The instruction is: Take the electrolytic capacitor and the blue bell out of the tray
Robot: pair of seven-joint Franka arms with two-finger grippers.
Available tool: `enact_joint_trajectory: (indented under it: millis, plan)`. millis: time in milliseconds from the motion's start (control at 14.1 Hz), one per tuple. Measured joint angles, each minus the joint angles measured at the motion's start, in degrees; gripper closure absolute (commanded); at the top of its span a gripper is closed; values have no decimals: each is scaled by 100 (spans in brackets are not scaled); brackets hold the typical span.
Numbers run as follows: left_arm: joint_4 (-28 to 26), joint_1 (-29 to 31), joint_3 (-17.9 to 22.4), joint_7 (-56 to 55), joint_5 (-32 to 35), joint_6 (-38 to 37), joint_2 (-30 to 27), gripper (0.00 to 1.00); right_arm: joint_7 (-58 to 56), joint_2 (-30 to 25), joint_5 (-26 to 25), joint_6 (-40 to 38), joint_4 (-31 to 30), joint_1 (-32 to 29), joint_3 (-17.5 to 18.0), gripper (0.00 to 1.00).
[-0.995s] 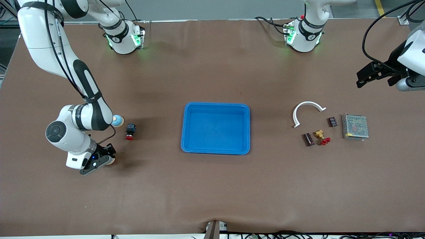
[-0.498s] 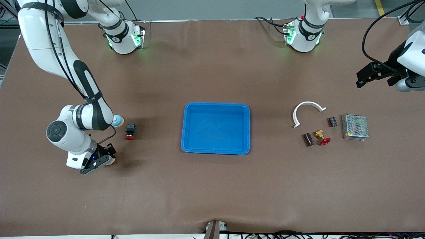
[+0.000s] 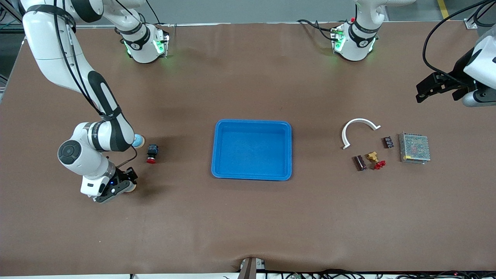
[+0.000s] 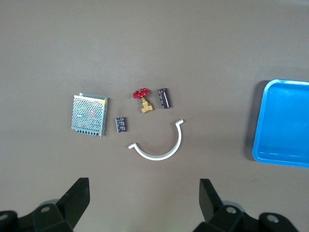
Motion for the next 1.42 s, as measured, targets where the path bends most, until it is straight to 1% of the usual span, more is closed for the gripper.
enact_joint_trajectory:
  millis: [213, 355, 498, 640, 782, 924, 1137, 1279, 1422]
  plan:
    - [1, 0, -1, 0, 0, 0, 0, 0, 0, -1, 3, -7, 47, 0, 6, 0]
    - [2, 0, -1, 0, 0, 0, 0, 0, 34, -5, 12, -255, 207, 0, 16, 0]
    - [4, 0, -2, 0, 0, 0, 0, 0, 232, -33, 28, -1027, 645, 0, 30, 0]
    - [5, 0, -2, 0, 0, -3, 0, 0, 528, -117, 36, -2149, 1272, 2, 48, 0]
    - [5, 0, -3, 0, 0, -8, 0, 0, 860, -264, 36, -3174, 1762, 5, 55, 0]
    - [9, 0, -3, 0, 0, -12, 0, 0, 1280, -597, 35, -3991, 1983, 20, 58, 0]
    - [13, 0, -4, 0, 0, -15, 0, 0, 1707, -1324, 31, -5006, 2025, 36, 56, 0]
    - [13, 0, -4, 0, 0, -16, 0, 0, 1817, -1810, 21, -5584, 2001, 26, 40, 0]
    - [14, -1, -7, 0, 0, -18, 0, 0, 1958, -2372, -41, -5969, 1863, -6, 11, 0]
